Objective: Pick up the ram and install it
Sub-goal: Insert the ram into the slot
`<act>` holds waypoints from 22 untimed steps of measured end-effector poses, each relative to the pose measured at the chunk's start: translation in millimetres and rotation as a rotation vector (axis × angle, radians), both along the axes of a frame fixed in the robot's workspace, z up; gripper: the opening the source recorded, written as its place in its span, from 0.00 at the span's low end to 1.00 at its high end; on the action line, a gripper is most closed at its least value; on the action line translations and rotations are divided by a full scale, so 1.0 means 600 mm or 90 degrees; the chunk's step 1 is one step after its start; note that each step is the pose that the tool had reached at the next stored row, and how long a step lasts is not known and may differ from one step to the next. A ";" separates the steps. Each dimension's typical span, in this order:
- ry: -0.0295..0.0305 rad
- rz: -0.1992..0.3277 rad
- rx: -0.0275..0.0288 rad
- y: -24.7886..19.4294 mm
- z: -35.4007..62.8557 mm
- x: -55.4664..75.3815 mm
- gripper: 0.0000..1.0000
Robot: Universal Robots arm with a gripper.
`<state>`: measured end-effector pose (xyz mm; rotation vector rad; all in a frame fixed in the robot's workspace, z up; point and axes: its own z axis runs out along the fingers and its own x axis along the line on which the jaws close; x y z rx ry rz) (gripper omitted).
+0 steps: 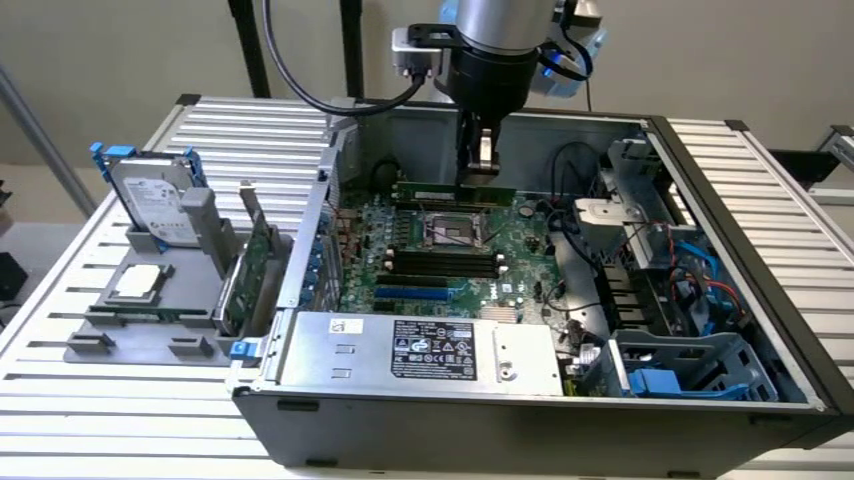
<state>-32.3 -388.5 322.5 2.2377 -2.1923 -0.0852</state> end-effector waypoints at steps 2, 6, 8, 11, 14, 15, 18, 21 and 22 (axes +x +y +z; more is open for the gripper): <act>0.0000 0.000 0.0000 0.0000 0.000 0.000 0.00; 0.0000 0.000 0.0000 0.0001 -0.004 0.000 0.00; 0.0000 0.000 0.0000 0.0000 -0.010 0.000 0.00; 0.0000 0.000 0.0000 0.0000 -0.019 0.000 0.00; 0.0000 0.000 -0.0001 -0.0010 -0.028 0.000 0.00; 0.0000 0.000 -0.0001 -0.0023 -0.031 0.000 0.00; 0.0000 0.000 -0.0001 -0.0068 -0.040 0.000 0.00; 0.0000 0.000 -0.0001 -0.0110 -0.049 0.000 0.00; 0.0000 0.000 -0.0001 -0.0120 -0.052 -0.001 0.00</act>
